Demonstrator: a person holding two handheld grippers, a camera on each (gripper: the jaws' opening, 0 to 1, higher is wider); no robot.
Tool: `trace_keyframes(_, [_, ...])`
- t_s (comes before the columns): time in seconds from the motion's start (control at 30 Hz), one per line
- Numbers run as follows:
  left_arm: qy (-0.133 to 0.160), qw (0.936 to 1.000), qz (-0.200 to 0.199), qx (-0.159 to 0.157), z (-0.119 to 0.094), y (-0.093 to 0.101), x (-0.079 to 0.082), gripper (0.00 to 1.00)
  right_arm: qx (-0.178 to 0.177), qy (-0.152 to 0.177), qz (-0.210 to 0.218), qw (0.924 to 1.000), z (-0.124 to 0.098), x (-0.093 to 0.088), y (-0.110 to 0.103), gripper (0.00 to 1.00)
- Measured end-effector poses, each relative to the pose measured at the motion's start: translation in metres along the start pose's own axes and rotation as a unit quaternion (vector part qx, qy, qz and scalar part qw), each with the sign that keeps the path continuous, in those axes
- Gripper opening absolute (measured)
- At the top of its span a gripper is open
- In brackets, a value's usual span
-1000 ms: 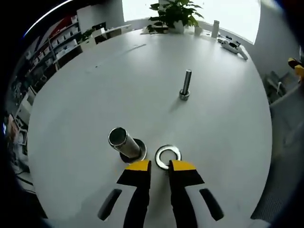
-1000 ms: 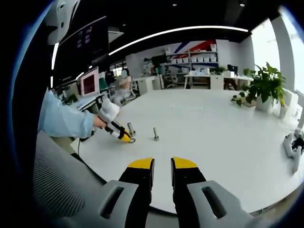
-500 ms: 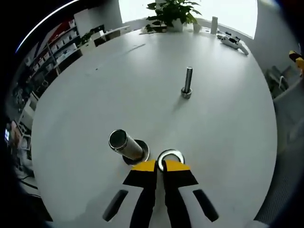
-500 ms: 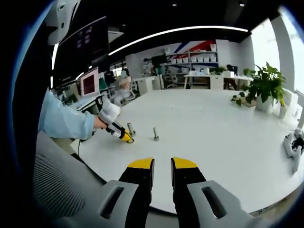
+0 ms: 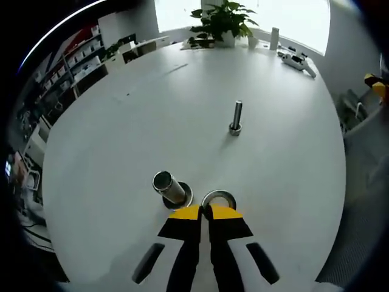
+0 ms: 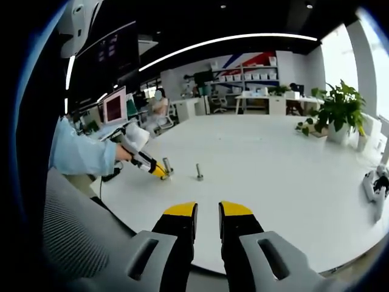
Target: Place the washer onto the threaded stud by aligning its center hole with the stud, sliding it down to the base, and recovering from edge contact or off-axis alignment until the washer reaches the visible bottom stop.
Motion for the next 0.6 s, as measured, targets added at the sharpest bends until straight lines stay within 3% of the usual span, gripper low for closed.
trace_keyframes(0.4, [0.039,0.9988,0.022,0.021,-0.024,-0.022,0.039,0.02,0.000,0.001,0.000,1.0000,0.000,0.000,0.000,0.17])
trace_keyframes(0.6, [0.030,0.9992,0.007,0.024,-0.023,-0.035,0.042,0.02,-0.001,0.003,0.001,1.0000,0.000,0.000,0.000,0.17])
Point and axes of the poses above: the point that each gripper's makers call its tool centre point, and the gripper's own axes: z roughly forward along the fingers, y roughly to its right, x roughly out of its top, the point moved 8 cm from there along -z, roughly backward along the fingers, and after that the axes turned 1 degree about z, right-handed, at the moved point
